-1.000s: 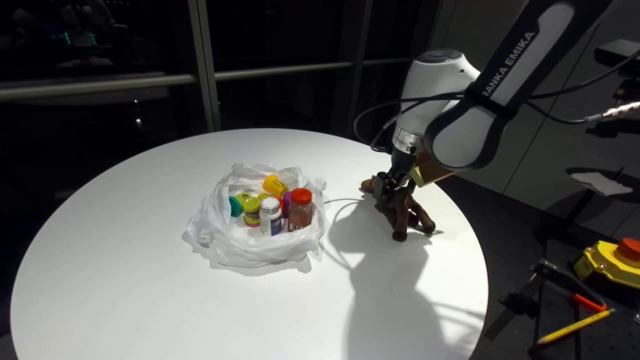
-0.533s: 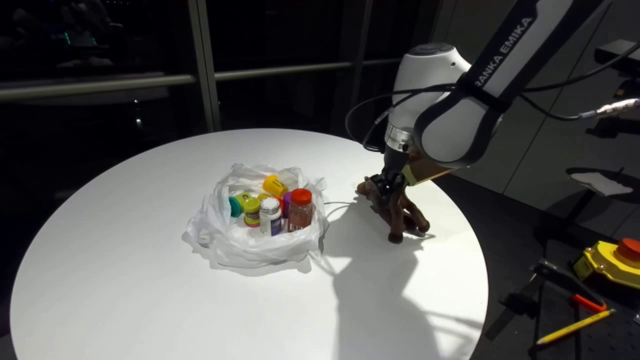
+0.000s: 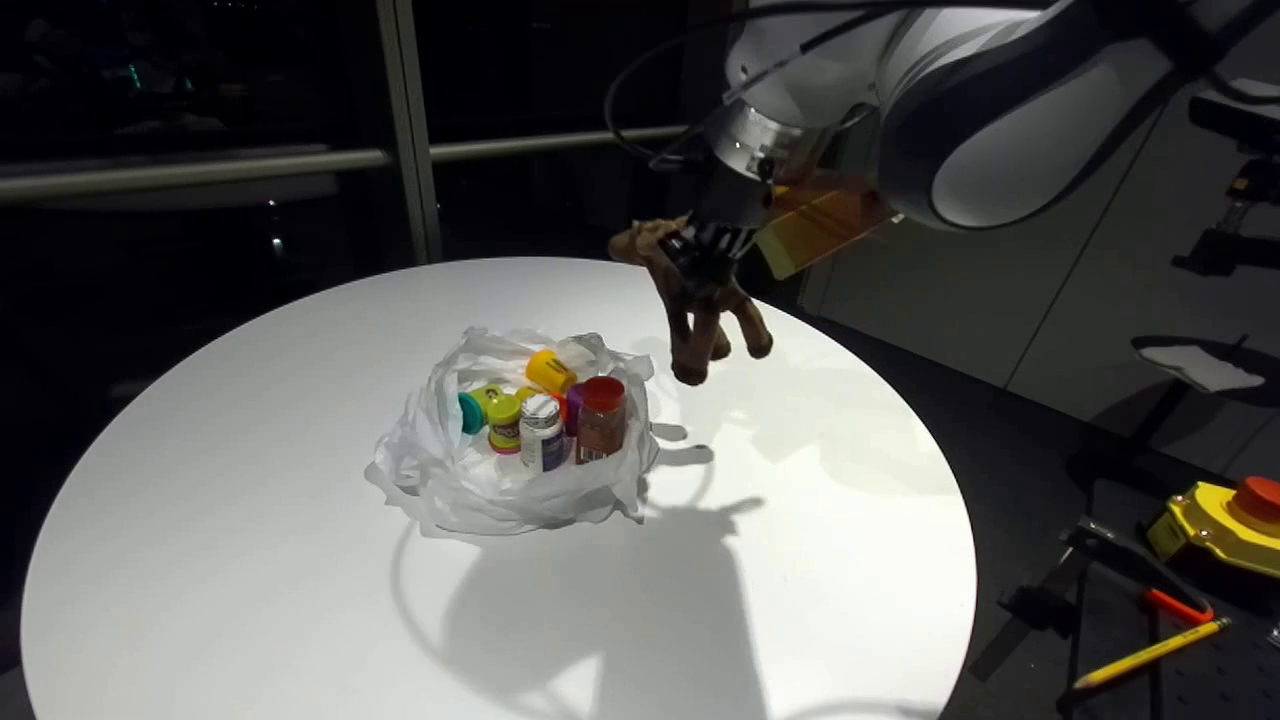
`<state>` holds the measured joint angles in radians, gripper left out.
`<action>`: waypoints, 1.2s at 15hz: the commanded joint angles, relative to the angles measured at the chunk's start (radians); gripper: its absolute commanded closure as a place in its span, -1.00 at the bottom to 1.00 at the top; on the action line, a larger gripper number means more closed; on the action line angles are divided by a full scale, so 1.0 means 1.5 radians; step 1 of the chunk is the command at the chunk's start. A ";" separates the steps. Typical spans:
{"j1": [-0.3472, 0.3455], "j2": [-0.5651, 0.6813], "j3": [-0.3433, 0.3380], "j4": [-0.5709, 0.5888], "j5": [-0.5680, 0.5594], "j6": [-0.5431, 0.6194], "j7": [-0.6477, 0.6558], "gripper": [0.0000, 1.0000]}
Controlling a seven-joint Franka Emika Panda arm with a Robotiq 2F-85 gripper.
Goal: Put the objects in the plastic
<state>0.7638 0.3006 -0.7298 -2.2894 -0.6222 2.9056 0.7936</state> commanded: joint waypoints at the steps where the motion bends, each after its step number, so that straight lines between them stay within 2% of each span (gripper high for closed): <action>1: 0.090 -0.052 -0.017 0.045 -0.059 0.009 0.061 0.82; 3: 0.112 -0.039 0.005 0.084 -0.043 0.041 0.069 0.83; 5: 0.112 -0.010 0.030 0.113 -0.014 0.100 0.065 0.83; 8: 0.081 0.042 0.076 0.137 0.034 0.154 0.046 0.83; 11: 0.009 0.095 0.151 0.142 0.089 0.177 0.021 0.83; 14: -0.113 0.143 0.290 0.161 0.137 0.177 -0.022 0.83; 16: -0.175 0.175 0.357 0.187 0.145 0.167 -0.041 0.83; 18: -0.208 0.199 0.387 0.213 0.136 0.159 -0.048 0.83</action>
<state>0.5353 0.5417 -0.2304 -2.0560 -0.4376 3.1441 0.7673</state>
